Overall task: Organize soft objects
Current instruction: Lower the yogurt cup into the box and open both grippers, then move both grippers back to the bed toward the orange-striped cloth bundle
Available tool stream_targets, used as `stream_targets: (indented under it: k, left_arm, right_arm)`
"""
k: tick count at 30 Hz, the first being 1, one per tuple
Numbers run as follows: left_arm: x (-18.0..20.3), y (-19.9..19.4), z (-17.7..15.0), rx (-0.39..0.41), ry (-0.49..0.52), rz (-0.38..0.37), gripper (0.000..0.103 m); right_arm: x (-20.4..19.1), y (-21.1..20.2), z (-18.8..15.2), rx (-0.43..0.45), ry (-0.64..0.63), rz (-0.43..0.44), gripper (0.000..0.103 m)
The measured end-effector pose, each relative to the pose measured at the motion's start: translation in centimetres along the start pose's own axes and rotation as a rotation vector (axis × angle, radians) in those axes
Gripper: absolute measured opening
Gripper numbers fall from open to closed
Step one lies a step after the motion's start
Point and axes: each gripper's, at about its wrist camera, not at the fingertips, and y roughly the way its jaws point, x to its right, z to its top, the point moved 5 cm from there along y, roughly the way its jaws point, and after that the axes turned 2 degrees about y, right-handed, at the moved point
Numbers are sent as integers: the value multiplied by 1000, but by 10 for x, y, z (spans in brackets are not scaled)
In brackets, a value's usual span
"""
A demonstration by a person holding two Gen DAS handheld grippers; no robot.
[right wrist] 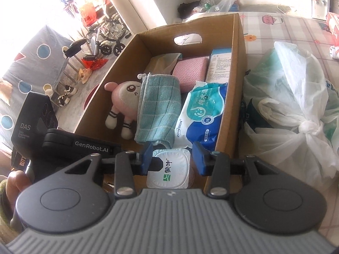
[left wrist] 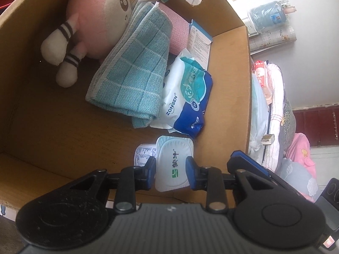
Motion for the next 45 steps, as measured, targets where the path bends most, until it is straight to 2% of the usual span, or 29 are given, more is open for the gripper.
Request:
stream_targets:
  k: [10,12,14,15,16,19,26,30,36,40,45]
  left_arm:
    - [11,15,-3,-16,21,25,31]
    - [15,13,-4,0,48,42,32]
    - [21,8,-6,39,90,69,46]
    - [25,4,-7,58,112,72,60]
    - [29,-1,-8,75,132,68,68]
    - [41,-11,-10,109,176,71,79]
    - [78,-27,-10,166,278,99,86]
    - [114,-31,-12,206,388,110,90]
    - [183,-12,-12,243,586,163,91]
    - [235,23,0,206,697,202,92]
    - [291,80,33,149,737,236,91]
  right_arm:
    - [9,-13,-4,37,43,40,41]
    - [12,-18,-6,48,51,47,43]
    - [16,-23,-7,64,58,53,46]
    - [18,-26,-7,72,60,56,48]
    - [20,-29,-7,84,63,59,49]
    - [26,-38,-7,127,77,68,52]
    - [56,-72,-6,249,151,87,55]
    - [85,-98,-7,314,203,71,56]
    - [144,-139,-7,413,300,29,57]
    - [190,-165,3,470,356,-3,59]
    - [256,-184,43,493,398,-66,64]
